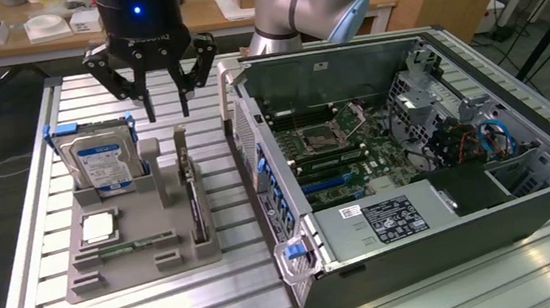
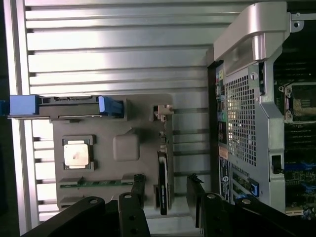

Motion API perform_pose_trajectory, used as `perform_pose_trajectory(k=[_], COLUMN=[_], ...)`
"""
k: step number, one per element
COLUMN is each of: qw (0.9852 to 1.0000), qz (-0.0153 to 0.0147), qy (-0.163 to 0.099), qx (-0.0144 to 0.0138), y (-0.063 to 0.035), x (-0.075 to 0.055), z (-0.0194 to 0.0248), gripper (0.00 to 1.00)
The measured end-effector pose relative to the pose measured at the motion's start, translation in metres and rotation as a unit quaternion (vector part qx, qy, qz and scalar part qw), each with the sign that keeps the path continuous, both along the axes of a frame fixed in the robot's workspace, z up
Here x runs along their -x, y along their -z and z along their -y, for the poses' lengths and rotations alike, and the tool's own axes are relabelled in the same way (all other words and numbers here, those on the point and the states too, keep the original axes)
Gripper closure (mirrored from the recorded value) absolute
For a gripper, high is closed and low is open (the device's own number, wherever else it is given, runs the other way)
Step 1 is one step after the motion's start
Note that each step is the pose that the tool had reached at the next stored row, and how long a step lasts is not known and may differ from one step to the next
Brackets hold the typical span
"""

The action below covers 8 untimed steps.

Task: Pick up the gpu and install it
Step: 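Pick up the gpu and move the gpu toward the slot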

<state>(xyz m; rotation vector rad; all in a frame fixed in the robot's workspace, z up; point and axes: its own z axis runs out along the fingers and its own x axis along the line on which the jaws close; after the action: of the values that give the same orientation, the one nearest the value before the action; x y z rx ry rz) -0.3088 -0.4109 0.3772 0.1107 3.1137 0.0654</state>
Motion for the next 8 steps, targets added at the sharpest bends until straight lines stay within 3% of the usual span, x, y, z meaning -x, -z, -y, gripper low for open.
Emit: perform_pose_trajectory(k=[8], qw=[1.0], qz=[-0.0001], qy=[0.0], qx=[0.0005], y=[0.0106], x=[0.0001], z=[0.0], gripper=[0.53])
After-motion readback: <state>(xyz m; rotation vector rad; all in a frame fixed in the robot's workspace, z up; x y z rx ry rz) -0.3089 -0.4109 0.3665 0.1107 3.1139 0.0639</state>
